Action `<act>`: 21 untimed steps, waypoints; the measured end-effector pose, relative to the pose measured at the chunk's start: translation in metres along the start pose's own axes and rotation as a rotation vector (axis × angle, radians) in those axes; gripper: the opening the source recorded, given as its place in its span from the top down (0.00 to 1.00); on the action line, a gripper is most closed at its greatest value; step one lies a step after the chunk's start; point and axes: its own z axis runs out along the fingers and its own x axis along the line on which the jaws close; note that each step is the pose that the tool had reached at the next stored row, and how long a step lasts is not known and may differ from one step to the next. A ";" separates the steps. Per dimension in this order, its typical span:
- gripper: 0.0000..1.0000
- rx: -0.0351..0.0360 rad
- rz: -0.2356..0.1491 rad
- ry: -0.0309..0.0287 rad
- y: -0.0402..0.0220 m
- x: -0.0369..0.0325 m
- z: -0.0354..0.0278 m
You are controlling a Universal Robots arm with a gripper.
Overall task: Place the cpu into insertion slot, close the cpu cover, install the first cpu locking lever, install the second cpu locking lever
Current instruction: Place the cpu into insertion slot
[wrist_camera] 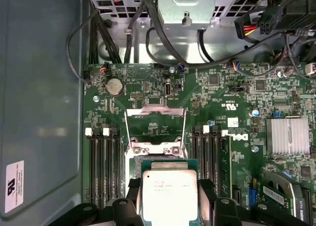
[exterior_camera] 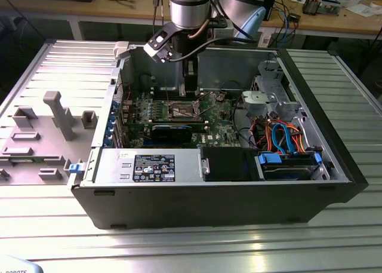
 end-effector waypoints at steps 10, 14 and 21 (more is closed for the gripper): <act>0.46 -0.0016 -0.010 0.0065 -0.0071 0.0000 0.0212; 0.46 -0.0018 -0.010 0.0067 -0.0071 0.0000 0.0213; 0.46 -0.0017 -0.011 0.0068 -0.0071 0.0000 0.0215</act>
